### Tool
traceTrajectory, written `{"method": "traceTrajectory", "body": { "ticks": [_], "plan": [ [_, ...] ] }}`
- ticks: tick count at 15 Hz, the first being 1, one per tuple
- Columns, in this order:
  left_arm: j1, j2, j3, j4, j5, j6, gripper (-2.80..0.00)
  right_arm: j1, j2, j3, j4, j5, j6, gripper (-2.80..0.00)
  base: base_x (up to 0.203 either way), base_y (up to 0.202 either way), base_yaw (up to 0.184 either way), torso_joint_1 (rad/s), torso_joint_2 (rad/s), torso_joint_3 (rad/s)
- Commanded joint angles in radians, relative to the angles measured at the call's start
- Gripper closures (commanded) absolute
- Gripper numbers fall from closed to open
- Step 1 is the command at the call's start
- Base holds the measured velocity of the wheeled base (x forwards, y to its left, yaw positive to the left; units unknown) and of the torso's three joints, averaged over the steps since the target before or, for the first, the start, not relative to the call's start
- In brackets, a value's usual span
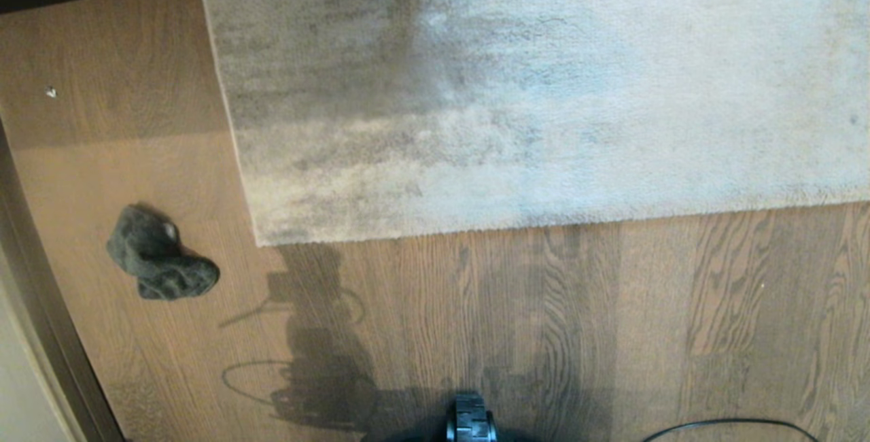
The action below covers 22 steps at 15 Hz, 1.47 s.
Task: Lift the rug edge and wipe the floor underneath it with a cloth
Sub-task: Pick up the rag
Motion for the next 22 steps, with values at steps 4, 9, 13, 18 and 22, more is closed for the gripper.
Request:
{"method": "traceTrajectory", "body": {
  "ticks": [4, 9, 13, 18, 22],
  "plan": [
    [0.0, 0.0, 0.0, -0.001, 0.0, -0.001, 0.0, 0.0, 0.0, 0.001, 0.0, 0.0, 0.0, 0.0, 0.0, 0.0, 0.0, 0.0, 0.0, 0.0],
    [0.0, 0.0, 0.0, -0.001, 0.0, -0.001, 0.0, 0.0, 0.0, 0.001, 0.0, 0.0, 0.0, 0.0, 0.0, 0.0, 0.0, 0.0, 0.0, 0.0],
    [0.0, 0.0, 0.001, -0.001, -0.003, 0.005, 0.0, 0.0, 0.0, 0.0, 0.0, 0.0, 0.0, 0.0, 0.0, 0.0, 0.0, 0.0, 0.0, 0.0],
    [0.0, 0.0, -0.004, 0.016, -0.002, -0.004, 0.0, 0.0, 0.0, 0.001, 0.0, 0.0, 0.0, 0.0, 0.0, 0.0, 0.0, 0.0, 0.0, 0.0],
    [0.001, 0.052, -0.007, 0.024, 0.003, -0.005, 0.0, 0.0, 0.0, -0.001, 0.0, 0.0, 0.0, 0.0, 0.0, 0.0, 0.0, 0.0, 0.0, 0.0]
  ]
}}
